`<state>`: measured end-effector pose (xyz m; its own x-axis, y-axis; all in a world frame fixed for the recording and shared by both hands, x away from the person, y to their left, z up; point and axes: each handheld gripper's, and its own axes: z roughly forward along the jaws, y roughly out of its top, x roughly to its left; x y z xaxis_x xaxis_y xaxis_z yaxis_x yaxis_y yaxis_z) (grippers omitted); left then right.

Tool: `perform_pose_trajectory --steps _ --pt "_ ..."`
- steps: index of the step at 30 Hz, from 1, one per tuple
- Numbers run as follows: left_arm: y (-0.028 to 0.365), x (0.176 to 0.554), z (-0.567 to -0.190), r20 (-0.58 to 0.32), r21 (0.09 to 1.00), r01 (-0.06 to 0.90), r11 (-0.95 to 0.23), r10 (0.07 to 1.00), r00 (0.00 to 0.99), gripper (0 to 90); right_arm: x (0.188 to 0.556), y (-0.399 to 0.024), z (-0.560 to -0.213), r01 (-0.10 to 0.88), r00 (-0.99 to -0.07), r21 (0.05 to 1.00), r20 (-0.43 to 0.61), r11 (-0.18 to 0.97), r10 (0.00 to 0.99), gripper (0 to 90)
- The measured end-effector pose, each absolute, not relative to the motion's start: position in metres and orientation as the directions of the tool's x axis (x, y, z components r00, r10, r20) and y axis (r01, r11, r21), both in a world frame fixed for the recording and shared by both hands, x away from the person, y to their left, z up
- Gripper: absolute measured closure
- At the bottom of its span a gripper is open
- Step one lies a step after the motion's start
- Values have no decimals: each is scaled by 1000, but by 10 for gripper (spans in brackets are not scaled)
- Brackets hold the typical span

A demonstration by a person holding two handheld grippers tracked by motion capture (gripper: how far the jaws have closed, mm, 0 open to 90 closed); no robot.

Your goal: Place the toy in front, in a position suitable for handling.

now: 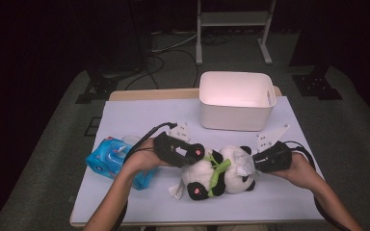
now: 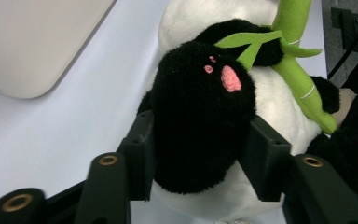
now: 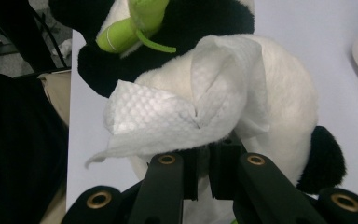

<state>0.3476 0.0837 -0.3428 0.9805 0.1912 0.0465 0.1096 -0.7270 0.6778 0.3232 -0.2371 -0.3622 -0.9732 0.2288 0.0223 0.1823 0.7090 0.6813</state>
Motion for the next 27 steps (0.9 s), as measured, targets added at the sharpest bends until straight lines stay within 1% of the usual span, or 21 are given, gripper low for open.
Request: perform_pose_trajectory --steps 2,4,6,11,20,24,27 --pt "80 346 -345 69 674 94 -733 189 980 561 322 -239 -358 169 -974 686 7 708 226 835" --pt "76 345 -346 99 662 66 -746 175 980 575 322 -243 -353 172 -972 688 4 705 234 836" --pt "74 345 -347 104 663 63 -746 175 979 580 323 -247 -351 181 -970 681 6 710 242 836" --pt "65 346 -350 103 670 47 -741 156 982 588 323 -257 -352 203 -965 658 7 725 263 834" --pt "45 342 -348 103 671 23 -741 124 987 589 321 -290 -362 258 -950 669 42 697 311 833" --pt "37 342 -347 103 669 9 -743 104 989 589 318 -298 -364 269 -947 668 50 694 319 831" --pt "35 340 -347 95 676 15 -737 106 990 588 316 -300 -366 278 -945 666 61 692 321 831"
